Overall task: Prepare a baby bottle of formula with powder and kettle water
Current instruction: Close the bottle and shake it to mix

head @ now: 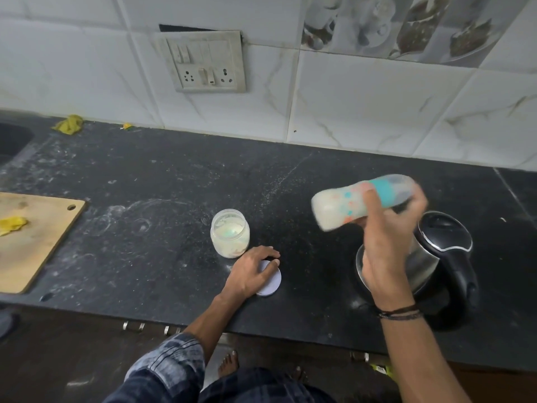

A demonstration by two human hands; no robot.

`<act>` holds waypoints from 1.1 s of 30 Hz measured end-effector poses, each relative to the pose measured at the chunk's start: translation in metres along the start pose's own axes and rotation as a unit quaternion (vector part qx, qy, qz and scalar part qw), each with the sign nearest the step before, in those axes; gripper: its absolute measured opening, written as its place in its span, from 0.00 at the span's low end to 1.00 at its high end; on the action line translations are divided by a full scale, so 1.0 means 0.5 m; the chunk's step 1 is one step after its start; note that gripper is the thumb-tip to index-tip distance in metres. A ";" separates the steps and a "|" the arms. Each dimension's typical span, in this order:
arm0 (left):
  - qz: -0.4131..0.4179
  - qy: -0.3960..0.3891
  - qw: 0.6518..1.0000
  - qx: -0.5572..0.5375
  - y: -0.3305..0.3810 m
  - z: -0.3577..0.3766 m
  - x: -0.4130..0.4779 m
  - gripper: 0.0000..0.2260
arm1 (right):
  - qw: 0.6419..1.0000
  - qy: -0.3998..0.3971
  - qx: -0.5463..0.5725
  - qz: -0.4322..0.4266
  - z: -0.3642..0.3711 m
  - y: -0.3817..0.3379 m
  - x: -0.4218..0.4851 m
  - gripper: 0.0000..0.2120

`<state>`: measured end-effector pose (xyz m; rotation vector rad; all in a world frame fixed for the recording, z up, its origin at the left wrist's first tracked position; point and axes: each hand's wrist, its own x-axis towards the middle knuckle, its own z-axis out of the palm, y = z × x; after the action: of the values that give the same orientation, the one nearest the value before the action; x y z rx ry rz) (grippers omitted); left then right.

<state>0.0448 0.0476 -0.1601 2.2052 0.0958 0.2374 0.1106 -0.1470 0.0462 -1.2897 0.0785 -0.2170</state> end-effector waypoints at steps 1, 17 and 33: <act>-0.002 -0.002 1.000 0.001 -0.002 0.000 0.000 0.13 | 0.999 -0.026 -0.020 0.009 -0.001 0.004 -0.002 0.28; -0.006 0.002 1.000 0.010 -0.004 0.003 0.002 0.12 | 1.000 -0.017 0.004 0.003 -0.008 -0.001 0.013 0.29; -0.005 0.006 1.000 0.004 -0.006 0.007 0.004 0.11 | 0.999 -0.037 0.001 0.019 -0.017 0.009 0.008 0.29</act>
<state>0.0474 0.0468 -0.1644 2.2115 0.1155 0.2443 0.1134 -0.1546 0.0395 -1.2912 0.0403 -0.1360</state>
